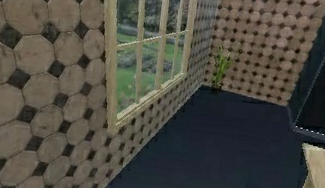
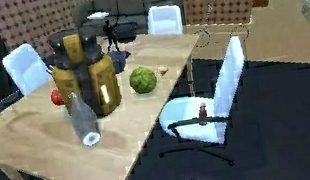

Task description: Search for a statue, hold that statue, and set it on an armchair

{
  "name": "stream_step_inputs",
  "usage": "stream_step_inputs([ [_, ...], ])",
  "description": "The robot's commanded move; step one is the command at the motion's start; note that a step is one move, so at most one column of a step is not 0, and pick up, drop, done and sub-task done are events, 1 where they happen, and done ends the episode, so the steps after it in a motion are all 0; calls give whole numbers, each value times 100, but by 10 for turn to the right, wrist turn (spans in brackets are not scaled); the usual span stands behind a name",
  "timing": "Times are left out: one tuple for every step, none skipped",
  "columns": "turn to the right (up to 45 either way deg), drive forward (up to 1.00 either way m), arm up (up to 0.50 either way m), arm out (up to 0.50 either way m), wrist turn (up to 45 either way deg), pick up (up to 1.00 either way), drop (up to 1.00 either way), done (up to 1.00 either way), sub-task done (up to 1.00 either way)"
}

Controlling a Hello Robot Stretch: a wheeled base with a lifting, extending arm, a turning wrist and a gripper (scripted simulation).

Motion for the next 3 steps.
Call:
stream_step_inputs([
  [240,0,0,0,0,0,0,0,0],
  [0,90,0,0,0,0,0,0,0],
  [90,0,0,0,0,0,0,0,0],
])
